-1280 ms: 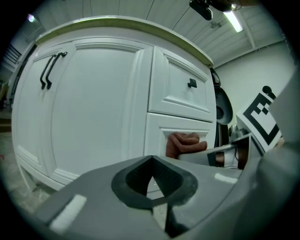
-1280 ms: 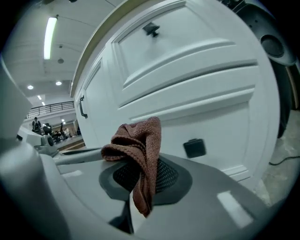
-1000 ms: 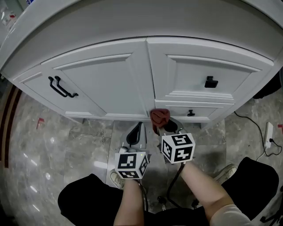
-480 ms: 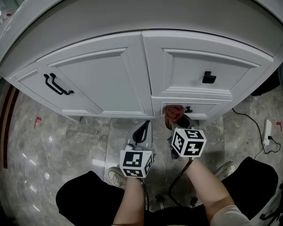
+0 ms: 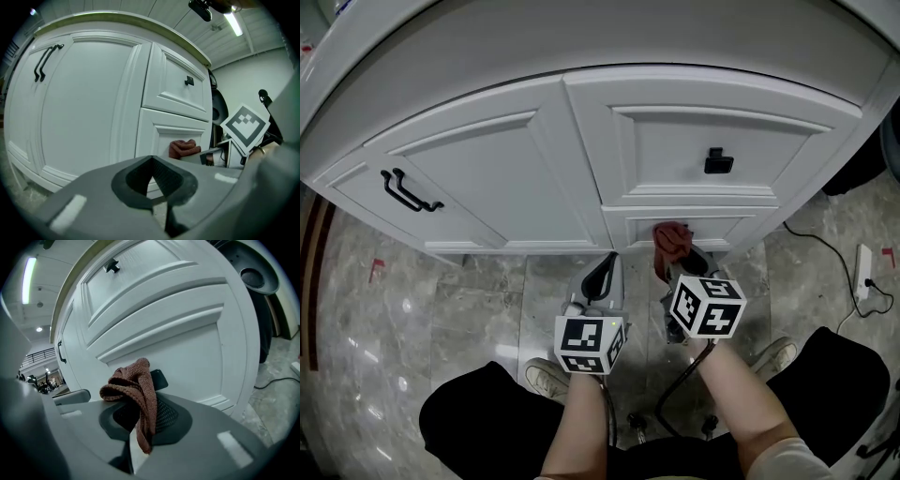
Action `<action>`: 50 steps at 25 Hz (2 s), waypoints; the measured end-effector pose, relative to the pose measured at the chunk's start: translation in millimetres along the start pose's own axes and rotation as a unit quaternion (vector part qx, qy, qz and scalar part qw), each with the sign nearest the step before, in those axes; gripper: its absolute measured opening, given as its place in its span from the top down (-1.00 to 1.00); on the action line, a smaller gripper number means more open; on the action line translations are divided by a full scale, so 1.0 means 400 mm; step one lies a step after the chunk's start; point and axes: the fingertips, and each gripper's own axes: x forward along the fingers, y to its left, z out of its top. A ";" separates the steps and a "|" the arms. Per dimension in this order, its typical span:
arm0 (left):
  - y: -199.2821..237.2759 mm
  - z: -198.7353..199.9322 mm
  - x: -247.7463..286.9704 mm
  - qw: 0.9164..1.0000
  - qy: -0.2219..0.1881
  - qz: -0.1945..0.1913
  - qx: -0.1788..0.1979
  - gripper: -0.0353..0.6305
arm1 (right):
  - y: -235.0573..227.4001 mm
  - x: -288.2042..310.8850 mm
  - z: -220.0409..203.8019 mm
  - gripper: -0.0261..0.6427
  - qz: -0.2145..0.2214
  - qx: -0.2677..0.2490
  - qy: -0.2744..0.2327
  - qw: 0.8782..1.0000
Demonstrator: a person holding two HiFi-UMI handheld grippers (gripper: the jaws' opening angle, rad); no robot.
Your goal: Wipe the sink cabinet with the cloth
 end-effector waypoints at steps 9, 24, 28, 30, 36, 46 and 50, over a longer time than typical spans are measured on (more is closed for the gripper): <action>-0.096 0.001 0.041 0.999 -0.003 -0.034 0.002 0.89 | -0.077 -0.079 0.033 0.68 -0.028 0.006 -0.031 0.999; -0.181 -0.012 0.083 0.998 0.009 -0.063 0.005 0.89 | -0.215 -0.091 0.078 0.68 -0.065 0.041 -0.046 0.996; -0.213 -0.016 0.100 0.997 0.011 -0.073 0.005 0.89 | -0.265 -0.121 0.091 0.67 -0.075 0.035 -0.048 0.995; -0.235 -0.015 0.108 0.997 0.011 -0.081 0.006 0.89 | -0.277 -0.134 0.093 0.67 -0.078 0.024 -0.050 0.995; -0.295 -0.042 0.120 0.995 0.017 -0.099 0.009 0.89 | -0.386 -0.181 0.092 0.67 -0.113 0.055 -0.056 0.990; -0.172 -0.080 0.091 0.999 0.027 -0.044 -0.006 0.89 | -0.278 -0.101 -0.040 0.68 -0.081 0.038 -0.011 0.996; -0.075 -0.077 0.054 1.000 0.022 -0.010 -0.008 0.89 | -0.101 -0.012 -0.104 0.68 -0.009 -0.004 0.020 1.000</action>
